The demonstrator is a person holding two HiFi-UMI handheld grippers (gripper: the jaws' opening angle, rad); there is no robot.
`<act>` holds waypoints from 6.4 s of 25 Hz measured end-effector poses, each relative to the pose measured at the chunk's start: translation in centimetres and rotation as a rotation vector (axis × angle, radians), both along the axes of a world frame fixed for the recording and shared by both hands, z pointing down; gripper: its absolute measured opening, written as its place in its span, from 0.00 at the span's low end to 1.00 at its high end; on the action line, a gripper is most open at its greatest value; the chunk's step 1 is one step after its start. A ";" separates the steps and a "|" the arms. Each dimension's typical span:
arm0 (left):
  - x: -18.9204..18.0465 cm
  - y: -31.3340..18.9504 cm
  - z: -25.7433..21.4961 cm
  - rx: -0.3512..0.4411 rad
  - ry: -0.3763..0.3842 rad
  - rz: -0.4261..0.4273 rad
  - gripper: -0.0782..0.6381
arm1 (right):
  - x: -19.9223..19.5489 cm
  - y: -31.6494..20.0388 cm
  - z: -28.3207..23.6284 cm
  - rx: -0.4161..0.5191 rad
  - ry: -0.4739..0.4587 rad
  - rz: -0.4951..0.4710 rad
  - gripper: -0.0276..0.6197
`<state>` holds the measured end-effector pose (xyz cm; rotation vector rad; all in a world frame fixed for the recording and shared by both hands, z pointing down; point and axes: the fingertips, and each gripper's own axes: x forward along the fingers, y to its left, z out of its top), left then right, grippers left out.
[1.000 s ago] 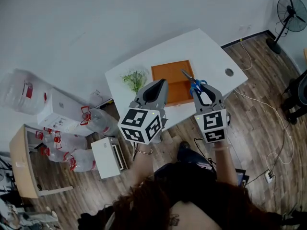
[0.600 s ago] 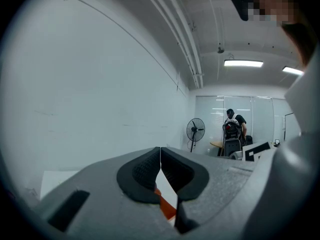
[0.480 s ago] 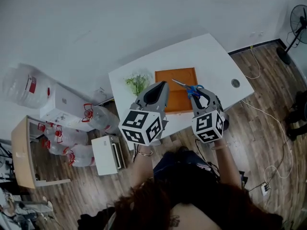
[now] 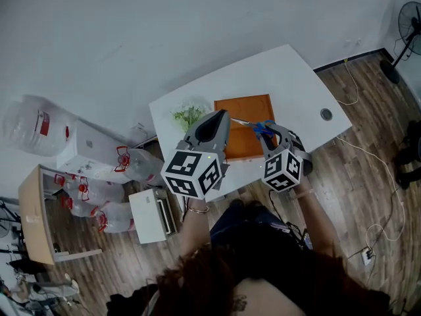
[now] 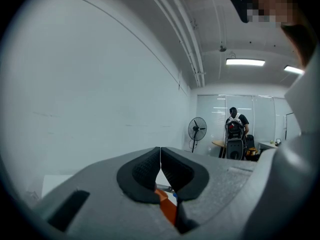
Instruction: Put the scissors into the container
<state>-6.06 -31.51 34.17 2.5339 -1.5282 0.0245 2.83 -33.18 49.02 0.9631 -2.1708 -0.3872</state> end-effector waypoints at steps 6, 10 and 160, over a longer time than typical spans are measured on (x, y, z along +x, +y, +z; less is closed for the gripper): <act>-0.2 -0.8 0.2 -0.008 -0.009 0.018 0.13 | -0.3 -0.8 2.4 -0.023 0.078 -0.030 0.16; -0.7 -1.1 0.1 -0.008 -0.013 0.023 0.13 | -0.8 -1.1 4.1 -0.044 0.131 -0.056 0.16; -3.9 -1.4 0.4 0.003 0.008 0.071 0.13 | -3.1 -3.0 -2.7 -0.160 -0.530 0.269 0.04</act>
